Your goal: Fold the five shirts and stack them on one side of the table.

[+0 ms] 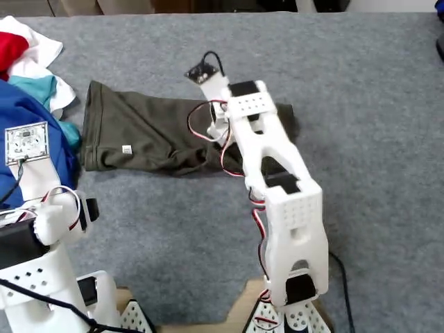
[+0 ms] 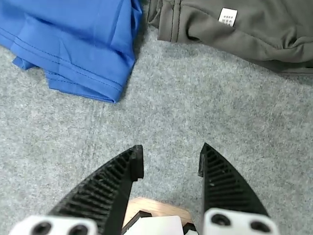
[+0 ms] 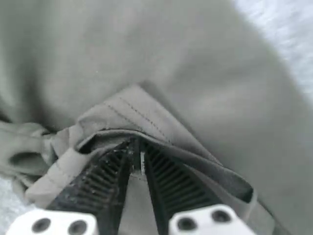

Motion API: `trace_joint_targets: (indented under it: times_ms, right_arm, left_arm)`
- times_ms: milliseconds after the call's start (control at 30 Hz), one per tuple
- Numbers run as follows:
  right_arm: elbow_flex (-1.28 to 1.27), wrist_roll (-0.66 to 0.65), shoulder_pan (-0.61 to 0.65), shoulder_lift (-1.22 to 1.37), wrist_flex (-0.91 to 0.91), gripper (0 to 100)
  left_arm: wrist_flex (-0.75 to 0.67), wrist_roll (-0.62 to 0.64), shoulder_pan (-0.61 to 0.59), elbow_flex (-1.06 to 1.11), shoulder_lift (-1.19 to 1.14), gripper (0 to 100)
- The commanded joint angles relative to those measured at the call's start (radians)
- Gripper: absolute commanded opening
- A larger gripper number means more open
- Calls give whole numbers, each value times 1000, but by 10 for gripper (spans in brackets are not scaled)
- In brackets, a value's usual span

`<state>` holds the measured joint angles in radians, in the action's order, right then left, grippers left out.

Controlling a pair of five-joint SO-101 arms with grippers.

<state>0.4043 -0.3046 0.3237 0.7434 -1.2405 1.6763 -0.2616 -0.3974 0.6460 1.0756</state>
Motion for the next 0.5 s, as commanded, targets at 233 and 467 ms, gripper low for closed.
trace_joint_targets:
  times_ms: [233,467]
  right_arm:
    - [361,6,-16,12,-250,8]
    - [740,6,-88,-44,-534,9]
  left_arm:
    - [5,2,8,-12,-2,201]
    - [-18,103,6,-95,-231,201]
